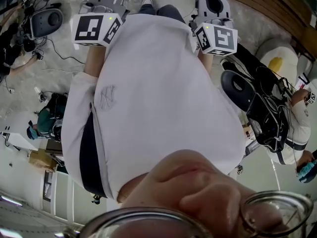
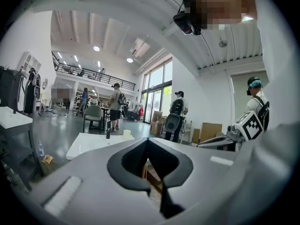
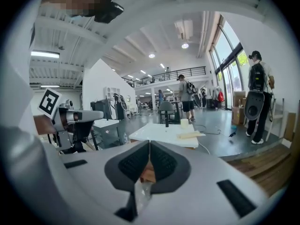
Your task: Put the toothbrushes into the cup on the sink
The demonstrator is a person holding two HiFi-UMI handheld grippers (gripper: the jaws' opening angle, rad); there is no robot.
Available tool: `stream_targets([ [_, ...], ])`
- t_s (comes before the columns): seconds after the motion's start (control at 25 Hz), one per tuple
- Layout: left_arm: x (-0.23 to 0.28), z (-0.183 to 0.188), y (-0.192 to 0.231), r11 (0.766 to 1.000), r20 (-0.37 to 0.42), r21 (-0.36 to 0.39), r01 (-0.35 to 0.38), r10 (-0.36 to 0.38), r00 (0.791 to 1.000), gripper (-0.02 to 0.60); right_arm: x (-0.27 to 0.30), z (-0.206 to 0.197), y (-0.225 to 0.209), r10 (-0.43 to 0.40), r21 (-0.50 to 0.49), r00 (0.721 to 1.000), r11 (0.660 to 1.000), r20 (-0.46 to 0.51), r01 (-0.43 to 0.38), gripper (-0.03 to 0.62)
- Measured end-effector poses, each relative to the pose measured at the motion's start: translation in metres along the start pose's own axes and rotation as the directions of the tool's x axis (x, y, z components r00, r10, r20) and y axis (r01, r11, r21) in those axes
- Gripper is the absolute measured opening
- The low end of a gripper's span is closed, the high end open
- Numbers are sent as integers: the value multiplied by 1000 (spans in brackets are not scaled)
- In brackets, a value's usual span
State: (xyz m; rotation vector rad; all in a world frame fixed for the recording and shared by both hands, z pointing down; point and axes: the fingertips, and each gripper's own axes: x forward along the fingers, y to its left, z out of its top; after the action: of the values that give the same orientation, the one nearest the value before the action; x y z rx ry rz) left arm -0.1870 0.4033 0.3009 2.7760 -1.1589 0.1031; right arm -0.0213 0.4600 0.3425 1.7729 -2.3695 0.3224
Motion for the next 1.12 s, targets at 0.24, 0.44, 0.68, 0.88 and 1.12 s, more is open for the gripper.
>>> stream_targets([
  [0.24,2,-9,12,999,-28,-33,-22,21,999,2,14,-3,-1,13,8,1000,1000,-29,-12,12],
  [0.44,19,-13,24,997,-39,-54,-51,49,998,2,36,-5,-14,34,10,998,999,-50,-33,12],
  [0.68,47,-4,44,991,-37,-66,-113,110,993,2,75,9,-37,86,-3,994,996,-61,-86,12],
  [0.88,90,9,54,984,-18,-74,-165,164,986,2,110,30,-76,127,-27,990,991,-54,-128,12],
  [1.12,155,17,57,976,-3,-74,-205,206,979,2,150,43,-136,156,-42,986,987,-56,-158,12],
])
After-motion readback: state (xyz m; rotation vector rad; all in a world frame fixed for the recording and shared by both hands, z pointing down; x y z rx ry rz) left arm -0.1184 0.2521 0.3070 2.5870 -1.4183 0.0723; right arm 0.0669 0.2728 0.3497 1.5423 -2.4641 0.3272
